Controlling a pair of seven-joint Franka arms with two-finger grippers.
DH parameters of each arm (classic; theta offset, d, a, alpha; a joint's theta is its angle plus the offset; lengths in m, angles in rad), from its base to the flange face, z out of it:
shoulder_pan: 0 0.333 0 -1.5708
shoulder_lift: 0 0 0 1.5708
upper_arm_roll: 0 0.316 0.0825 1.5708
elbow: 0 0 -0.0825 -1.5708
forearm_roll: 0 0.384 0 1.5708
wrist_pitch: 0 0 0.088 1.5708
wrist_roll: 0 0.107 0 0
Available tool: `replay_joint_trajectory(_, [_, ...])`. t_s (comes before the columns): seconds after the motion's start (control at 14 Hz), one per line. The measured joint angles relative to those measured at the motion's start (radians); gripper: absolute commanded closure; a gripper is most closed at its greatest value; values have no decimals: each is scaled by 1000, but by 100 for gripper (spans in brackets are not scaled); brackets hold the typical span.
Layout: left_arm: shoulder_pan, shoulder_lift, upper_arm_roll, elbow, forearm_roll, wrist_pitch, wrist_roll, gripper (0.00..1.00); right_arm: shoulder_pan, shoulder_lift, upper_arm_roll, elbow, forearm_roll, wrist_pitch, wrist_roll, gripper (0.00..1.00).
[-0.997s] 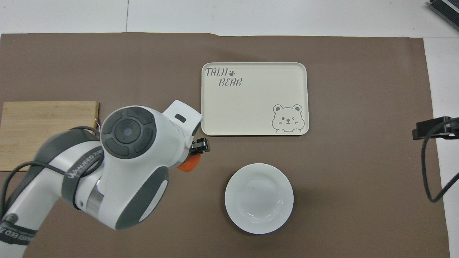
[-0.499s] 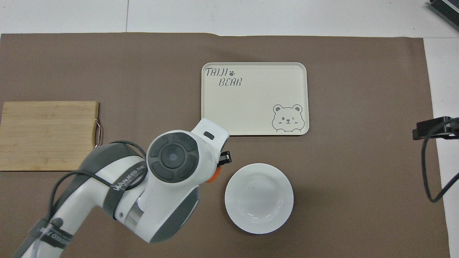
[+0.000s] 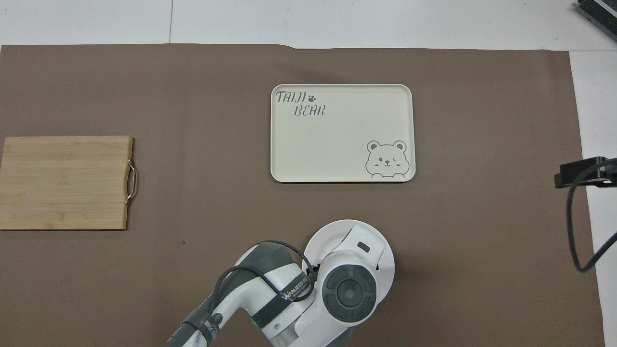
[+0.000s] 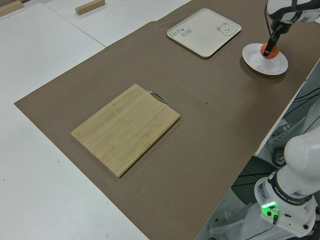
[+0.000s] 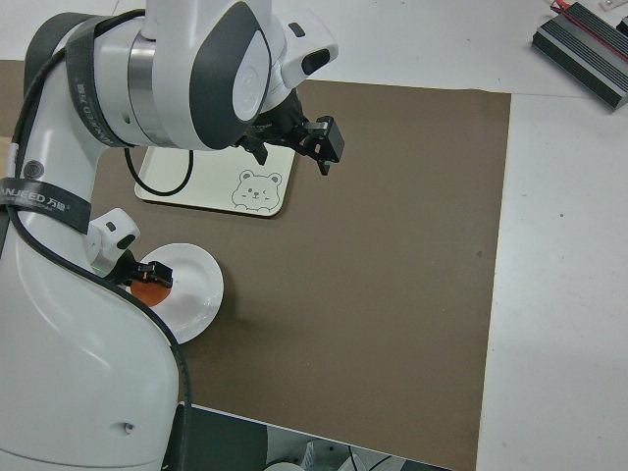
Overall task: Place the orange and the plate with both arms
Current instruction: 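Carry the orange with the left gripper over the white plate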
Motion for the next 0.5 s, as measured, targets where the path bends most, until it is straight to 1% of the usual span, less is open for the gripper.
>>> replay_joint_trajectory(0.07, [-16, 19, 0, -1, 0, 15, -14, 100, 0, 0, 0, 0, 0, 0, 0, 0])
replay_joint_trajectory(0.14, [-29, 39, 0, -3, 0, 38, -26, 89, 0, 0, 0, 0, 0, 0, 0, 0])
replay_joint_trajectory(0.21, [-40, 60, 1, -5, 0, 63, -32, 29, 0, 0, 0, 0, 0, 0, 0, 0])
replay_joint_trajectory(0.28, [-44, 71, 1, -5, 1, 74, -34, 0, 0, 0, 0, 0, 0, 0, 0, 0])
replay_joint_trajectory(0.5, [-41, 64, 13, 0, 9, 66, -34, 0, 0, 0, 0, 0, 0, 0, 0, 0])
